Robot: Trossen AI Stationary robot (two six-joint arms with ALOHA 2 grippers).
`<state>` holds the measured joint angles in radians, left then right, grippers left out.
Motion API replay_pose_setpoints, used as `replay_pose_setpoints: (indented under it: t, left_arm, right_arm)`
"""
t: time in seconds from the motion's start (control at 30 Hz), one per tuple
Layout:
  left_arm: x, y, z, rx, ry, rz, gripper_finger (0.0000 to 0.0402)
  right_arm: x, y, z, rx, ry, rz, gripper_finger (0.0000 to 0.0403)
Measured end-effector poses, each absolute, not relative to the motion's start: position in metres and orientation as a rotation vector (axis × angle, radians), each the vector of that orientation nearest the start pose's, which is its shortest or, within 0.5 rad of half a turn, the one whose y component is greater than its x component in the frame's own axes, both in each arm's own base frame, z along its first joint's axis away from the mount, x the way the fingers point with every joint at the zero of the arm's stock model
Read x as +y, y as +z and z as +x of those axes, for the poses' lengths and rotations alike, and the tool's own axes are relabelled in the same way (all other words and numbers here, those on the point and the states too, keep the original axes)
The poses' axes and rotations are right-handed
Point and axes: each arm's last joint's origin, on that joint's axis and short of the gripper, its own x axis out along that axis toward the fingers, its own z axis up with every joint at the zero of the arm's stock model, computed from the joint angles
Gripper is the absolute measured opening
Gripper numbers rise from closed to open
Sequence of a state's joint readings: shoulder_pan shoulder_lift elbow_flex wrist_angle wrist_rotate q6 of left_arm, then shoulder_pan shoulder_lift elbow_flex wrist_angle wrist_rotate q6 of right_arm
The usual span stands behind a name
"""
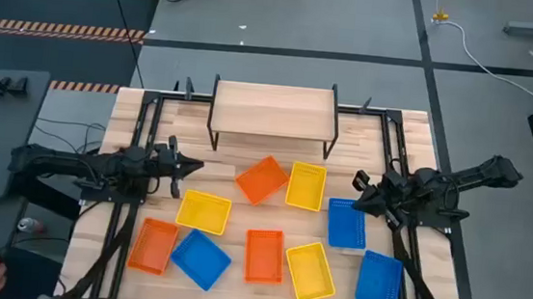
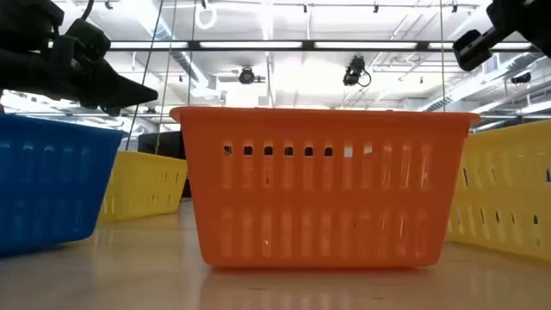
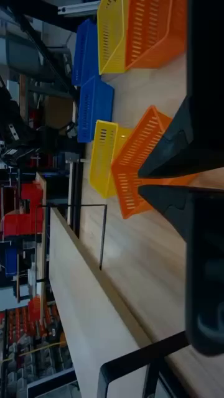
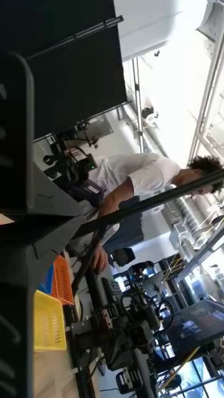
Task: Stack baskets on shelf by color
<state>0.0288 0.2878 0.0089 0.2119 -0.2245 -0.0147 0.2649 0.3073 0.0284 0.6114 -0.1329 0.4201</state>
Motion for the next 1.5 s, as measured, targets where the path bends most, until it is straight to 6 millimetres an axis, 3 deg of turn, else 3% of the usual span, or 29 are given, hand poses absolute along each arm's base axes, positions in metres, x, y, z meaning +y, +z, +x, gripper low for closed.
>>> replay_pose_setpoints:
  t: [1.5]
  left_arm:
    - [0.0097,0.1622,0.1144,0.065,0.253,-0.008,0.0036]
  right_arm:
    - [0.0329,0.2051,0.1067,-0.247,0.459,0.433,0.0012]
